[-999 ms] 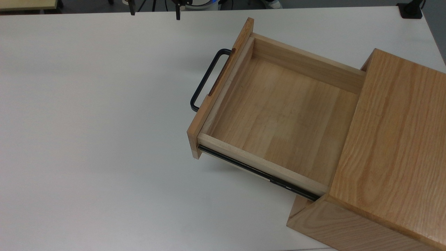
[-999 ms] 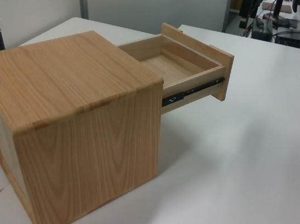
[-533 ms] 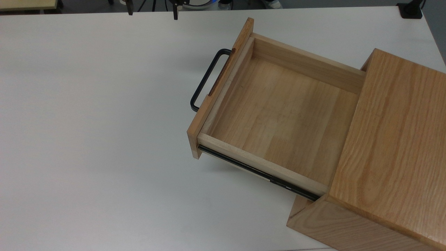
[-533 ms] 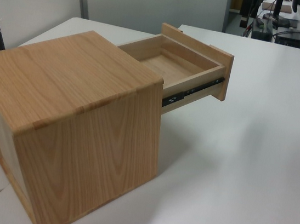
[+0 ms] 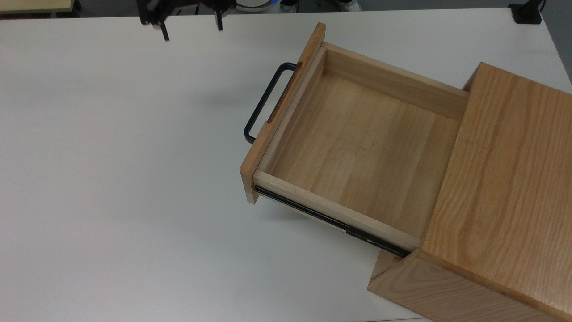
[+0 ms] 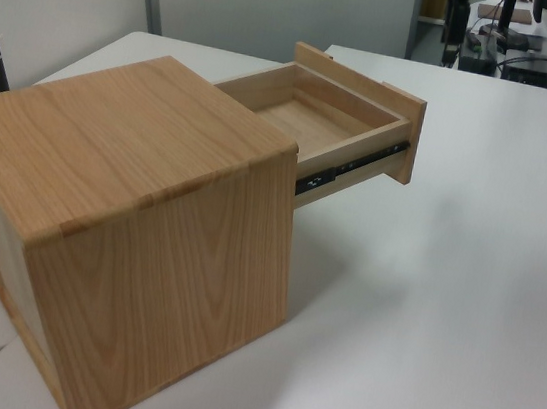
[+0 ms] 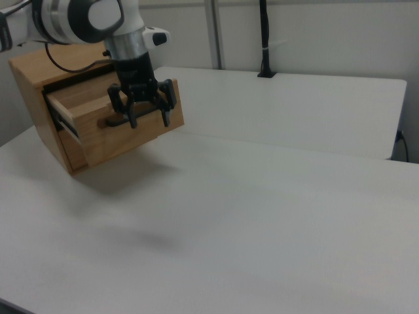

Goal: Close the drawer by sliding it
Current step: 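Move the gripper down to the drawer front beside the black handle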

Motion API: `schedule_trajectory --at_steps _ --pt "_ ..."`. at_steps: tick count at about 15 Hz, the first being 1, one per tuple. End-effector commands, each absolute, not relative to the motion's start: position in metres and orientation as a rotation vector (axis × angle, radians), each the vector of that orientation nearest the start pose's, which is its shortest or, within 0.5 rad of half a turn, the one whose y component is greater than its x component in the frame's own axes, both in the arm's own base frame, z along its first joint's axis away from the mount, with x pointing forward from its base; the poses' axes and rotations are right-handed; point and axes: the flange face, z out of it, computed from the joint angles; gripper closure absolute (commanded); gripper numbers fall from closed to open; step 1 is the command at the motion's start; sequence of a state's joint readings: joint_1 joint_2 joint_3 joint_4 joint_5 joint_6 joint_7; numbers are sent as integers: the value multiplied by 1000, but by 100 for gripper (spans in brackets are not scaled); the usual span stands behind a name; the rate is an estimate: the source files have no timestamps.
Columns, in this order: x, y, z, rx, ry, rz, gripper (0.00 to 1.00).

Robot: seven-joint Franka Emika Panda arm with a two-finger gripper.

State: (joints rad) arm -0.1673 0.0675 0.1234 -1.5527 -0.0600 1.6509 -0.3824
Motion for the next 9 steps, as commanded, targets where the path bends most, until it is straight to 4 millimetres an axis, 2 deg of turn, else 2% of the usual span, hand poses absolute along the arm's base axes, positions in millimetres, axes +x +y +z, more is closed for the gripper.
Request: schedule_trajectory --at_steps 1,2,3,4,6,7,9 --pt "595 -31 584 -3133 -548 -85 52" --pt "596 -30 584 -3137 -481 -87 65" --pt "597 -25 583 -3133 -385 -97 84" --pt "597 -22 583 -3125 -337 -103 93" --pt "600 -14 578 -3097 -277 -96 100" --pt "604 -1 576 -3091 -214 -123 100" --pt "618 13 568 -3073 38 -192 100"
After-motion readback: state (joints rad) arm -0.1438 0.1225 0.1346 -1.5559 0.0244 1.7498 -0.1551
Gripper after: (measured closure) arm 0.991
